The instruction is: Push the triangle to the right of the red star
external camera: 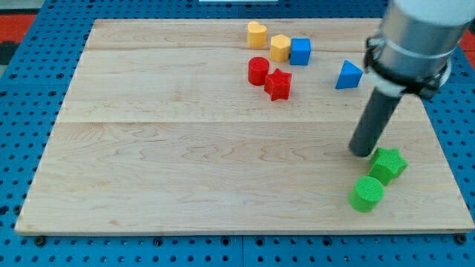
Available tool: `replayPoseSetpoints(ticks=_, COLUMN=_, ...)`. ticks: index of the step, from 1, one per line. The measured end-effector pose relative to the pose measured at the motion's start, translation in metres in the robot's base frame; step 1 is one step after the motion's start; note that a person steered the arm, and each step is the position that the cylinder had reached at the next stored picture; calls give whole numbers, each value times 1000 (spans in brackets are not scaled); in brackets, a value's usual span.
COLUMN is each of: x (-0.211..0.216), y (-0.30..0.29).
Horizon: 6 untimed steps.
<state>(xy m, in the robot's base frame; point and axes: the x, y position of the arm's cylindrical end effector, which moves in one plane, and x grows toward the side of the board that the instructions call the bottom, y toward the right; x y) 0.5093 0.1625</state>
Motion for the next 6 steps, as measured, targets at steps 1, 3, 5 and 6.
replayPoseSetpoints(ticks=1, x=-55, y=29)
replayPoseSetpoints(ticks=3, x=-171, y=94)
replayPoseSetpoints(ticks=5, x=-126, y=-65)
replayPoseSetpoints(ticks=6, x=-144, y=-70)
